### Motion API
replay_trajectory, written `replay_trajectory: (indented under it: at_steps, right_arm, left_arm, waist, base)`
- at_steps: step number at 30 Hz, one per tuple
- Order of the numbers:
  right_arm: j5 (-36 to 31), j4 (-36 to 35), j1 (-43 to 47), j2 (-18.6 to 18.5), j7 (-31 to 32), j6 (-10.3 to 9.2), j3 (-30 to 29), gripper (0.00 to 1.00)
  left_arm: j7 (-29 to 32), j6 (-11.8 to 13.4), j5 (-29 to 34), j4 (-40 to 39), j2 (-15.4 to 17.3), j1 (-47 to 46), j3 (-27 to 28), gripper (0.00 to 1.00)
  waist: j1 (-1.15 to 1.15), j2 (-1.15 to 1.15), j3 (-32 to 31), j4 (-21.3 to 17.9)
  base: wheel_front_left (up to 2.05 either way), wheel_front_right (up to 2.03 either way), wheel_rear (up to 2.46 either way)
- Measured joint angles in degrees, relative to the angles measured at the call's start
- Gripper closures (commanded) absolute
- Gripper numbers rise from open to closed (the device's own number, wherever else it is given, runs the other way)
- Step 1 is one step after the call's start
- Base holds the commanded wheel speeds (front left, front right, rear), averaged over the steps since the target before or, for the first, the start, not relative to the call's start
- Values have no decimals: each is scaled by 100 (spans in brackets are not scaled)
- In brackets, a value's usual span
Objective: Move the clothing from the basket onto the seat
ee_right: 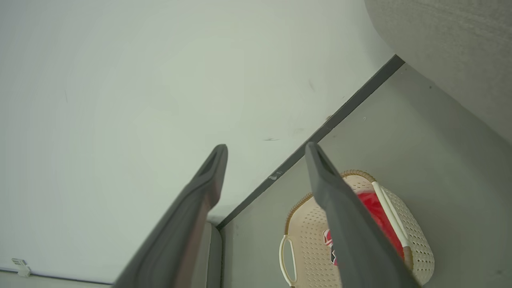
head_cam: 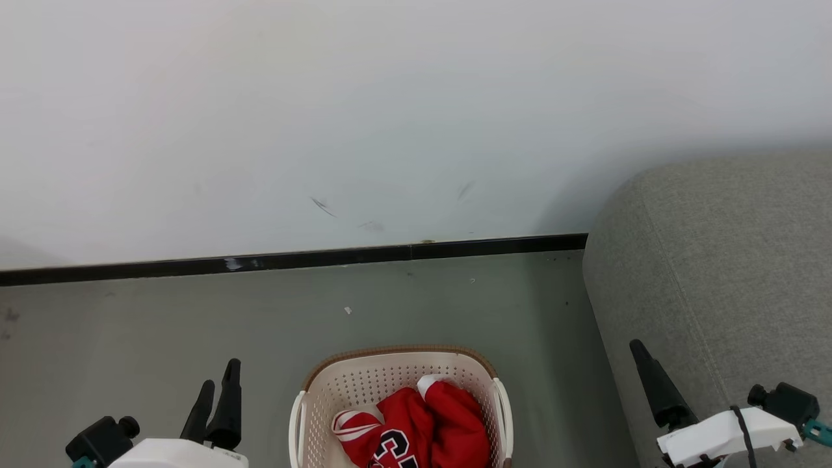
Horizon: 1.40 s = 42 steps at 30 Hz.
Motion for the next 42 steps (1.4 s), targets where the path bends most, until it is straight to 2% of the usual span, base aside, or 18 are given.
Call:
replay_trajectory:
  at_steps: [17,29,42]
  right_arm:
    - [-2017,-14,3,101,-267,0,159,0]
    - [-3230,-37,4,165,-444,0,188,0]
    - [-4323,-155,4,194,-617,0,232,0]
  left_arm:
    - [-339,413,1670,-205,1,3,-292,0]
    - [-588,643,2776,-249,18,16,-534,0]
    - [-833,832,3528,-350,14,23,-659,0]
  waist:
    - [-37,0,51,50]
    - [-42,0,99,61]
    - [-43,0,130,70]
  base:
    - [0,0,0]
    - [0,0,0]
    - [0,0,0]
